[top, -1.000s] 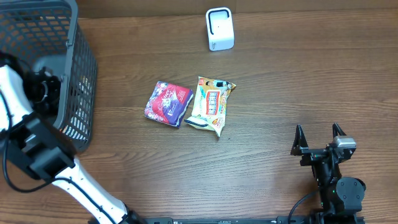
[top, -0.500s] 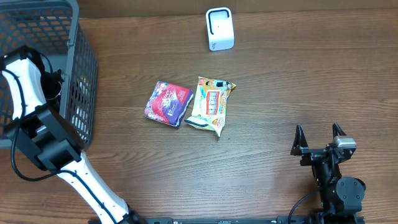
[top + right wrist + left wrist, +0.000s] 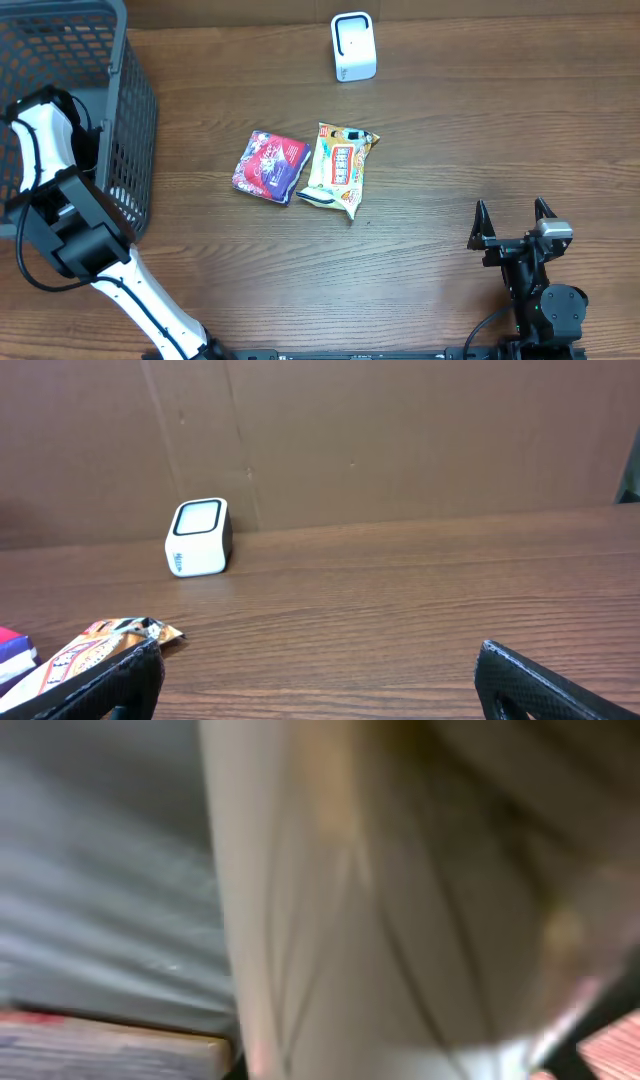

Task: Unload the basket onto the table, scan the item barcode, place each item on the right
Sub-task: 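Reach the left gripper into the basket and grasp the white tube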

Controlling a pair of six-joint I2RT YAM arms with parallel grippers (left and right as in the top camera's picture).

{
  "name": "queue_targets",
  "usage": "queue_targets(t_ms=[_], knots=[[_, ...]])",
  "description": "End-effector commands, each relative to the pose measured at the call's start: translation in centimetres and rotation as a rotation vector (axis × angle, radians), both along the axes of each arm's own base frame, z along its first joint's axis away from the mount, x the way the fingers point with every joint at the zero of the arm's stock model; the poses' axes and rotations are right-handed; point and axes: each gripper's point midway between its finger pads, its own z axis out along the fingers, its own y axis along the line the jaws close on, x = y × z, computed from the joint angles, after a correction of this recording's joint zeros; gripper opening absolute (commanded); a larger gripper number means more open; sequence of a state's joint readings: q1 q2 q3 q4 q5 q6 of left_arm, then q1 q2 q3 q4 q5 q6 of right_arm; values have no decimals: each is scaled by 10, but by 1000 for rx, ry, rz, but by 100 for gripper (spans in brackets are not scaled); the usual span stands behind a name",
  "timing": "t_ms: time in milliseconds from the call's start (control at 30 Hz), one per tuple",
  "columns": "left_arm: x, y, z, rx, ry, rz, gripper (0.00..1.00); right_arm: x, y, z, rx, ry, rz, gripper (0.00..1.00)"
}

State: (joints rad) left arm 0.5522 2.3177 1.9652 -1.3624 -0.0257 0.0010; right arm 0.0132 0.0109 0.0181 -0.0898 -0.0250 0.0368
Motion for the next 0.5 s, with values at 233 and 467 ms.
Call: queue_targets(t_ms=[233, 467], knots=[[25, 13, 62, 27, -91, 117, 4, 0, -1, -2, -4, -4, -7, 100], [73, -2, 188, -4, -504, 93, 4, 0, -1, -2, -4, -4, -8, 100]])
